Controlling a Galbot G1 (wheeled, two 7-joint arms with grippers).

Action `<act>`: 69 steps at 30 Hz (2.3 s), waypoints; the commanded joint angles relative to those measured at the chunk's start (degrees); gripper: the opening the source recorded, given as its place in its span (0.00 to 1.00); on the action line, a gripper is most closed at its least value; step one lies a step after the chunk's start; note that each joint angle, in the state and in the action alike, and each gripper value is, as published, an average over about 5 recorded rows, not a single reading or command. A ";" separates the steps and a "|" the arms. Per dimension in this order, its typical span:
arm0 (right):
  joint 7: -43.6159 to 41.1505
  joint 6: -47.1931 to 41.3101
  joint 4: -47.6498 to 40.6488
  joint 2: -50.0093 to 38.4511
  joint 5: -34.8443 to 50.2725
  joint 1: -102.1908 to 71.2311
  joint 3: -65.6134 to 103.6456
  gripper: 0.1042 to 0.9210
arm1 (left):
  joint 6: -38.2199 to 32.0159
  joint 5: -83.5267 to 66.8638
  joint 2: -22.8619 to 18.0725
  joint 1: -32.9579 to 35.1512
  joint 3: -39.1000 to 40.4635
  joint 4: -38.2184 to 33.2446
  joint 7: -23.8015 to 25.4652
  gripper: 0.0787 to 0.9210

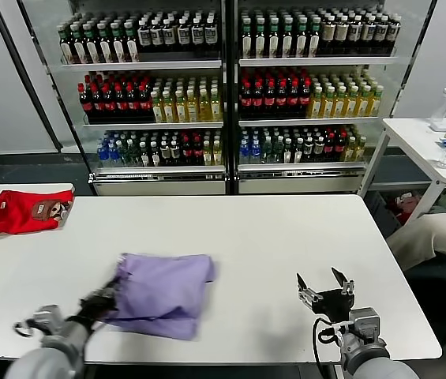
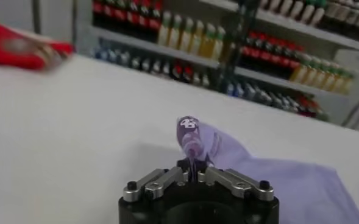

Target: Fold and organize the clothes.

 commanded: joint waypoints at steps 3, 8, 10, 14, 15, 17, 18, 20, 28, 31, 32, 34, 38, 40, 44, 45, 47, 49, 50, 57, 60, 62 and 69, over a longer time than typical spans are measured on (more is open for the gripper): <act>-0.02 -0.03 -0.16 -0.24 0.39 0.75 -0.20 0.88 | 2.84 -2.47 15.20 2.14 -33.34 0.96 8.40 0.04; -0.05 -0.05 0.02 -0.11 0.62 0.78 -0.09 0.88 | 2.86 -3.07 15.95 0.90 -27.33 -4.75 6.89 0.04; -0.07 -0.04 0.03 0.05 0.61 0.53 -0.03 0.88 | 2.83 -2.04 12.70 0.80 -19.51 -10.07 5.46 0.04; -0.09 -0.06 -0.02 0.31 0.57 0.00 0.10 0.88 | 2.72 7.02 1.56 1.23 5.93 -18.96 2.84 0.04; -0.09 -0.06 -0.04 0.35 0.55 -0.08 0.13 0.88 | 2.69 10.60 -1.39 1.26 12.81 -19.94 2.43 0.04; -0.08 -0.06 -0.01 0.41 0.50 -0.26 0.24 0.88 | 2.64 17.05 -6.80 0.90 25.04 -20.71 2.03 0.04; -0.08 -0.06 0.03 0.42 0.48 -0.38 0.31 0.88 | 2.59 19.38 -9.07 0.48 29.80 -20.76 1.91 0.04; -0.08 -0.06 0.15 0.41 0.41 -0.66 0.49 0.88 | 1.93 22.51 -12.80 -0.97 35.90 -19.78 2.20 0.04; -0.18 0.03 0.95 0.27 0.21 -1.61 1.00 0.88 | -8.29 29.79 -20.18 -10.94 38.18 -1.68 1.75 0.04; -0.21 0.03 1.13 -0.09 0.32 -1.48 1.34 0.88 | -10.06 30.02 -19.03 -13.22 36.45 -0.37 1.07 0.07; -0.21 0.01 1.04 -0.26 0.45 -1.24 1.38 0.88 | -10.05 29.78 -18.16 -13.67 35.51 -1.21 0.97 0.10; -0.20 -0.02 0.75 -0.50 0.68 -0.72 1.35 0.88 | -9.93 28.82 -16.12 -14.26 33.00 -3.77 0.88 0.16; -0.27 -0.13 -0.13 -0.78 1.10 0.85 0.90 0.88 | -9.75 26.50 -10.60 -14.22 25.66 -9.94 0.35 0.30; -0.42 -0.19 -0.86 -1.02 1.37 2.23 0.38 0.88 | -10.17 26.33 -7.67 -13.22 20.79 -11.88 0.20 0.36; -0.80 -0.43 -3.33 -1.21 2.82 6.80 -2.27 0.88 | -12.45 26.42 -2.59 -10.03 10.09 -11.98 0.99 0.51; -0.80 -0.65 -4.16 -0.98 3.66 8.36 -3.59 0.88 | -13.62 26.69 -1.68 -9.25 7.76 -11.06 1.46 0.54; -0.48 -1.07 -5.90 -0.19 5.86 11.55 -7.00 0.88 | -16.06 27.77 -0.45 -7.89 4.18 -8.69 2.34 0.61; 0.39 -1.36 -7.75 1.15 8.17 14.53 -11.70 0.88 | -17.63 28.73 -0.26 -6.61 2.37 -7.01 2.77 0.67; 1.02 -1.38 -8.67 1.89 9.28 15.74 -14.25 0.88 | -17.88 29.02 -0.46 -5.94 2.23 -6.65 2.77 0.71; 6.79 -1.42 -15.22 6.53 14.21 20.62 -28.80 0.88 | -18.67 30.22 -3.27 -3.09 4.50 -6.81 2.80 0.88; 9.69 -1.44 -16.93 7.17 17.15 20.87 -29.57 0.88 | -18.76 30.39 -3.68 -3.05 4.80 -6.34 2.78 0.88; 11.51 -1.44 -17.66 7.25 18.82 20.74 -29.49 0.88 | -18.78 30.37 -3.82 -3.23 4.95 -5.90 2.77 0.88; 16.54 -0.99 -18.76 7.94 23.31 20.62 -29.17 0.88 | -18.73 30.45 -4.53 -4.22 6.08 -5.02 2.81 0.88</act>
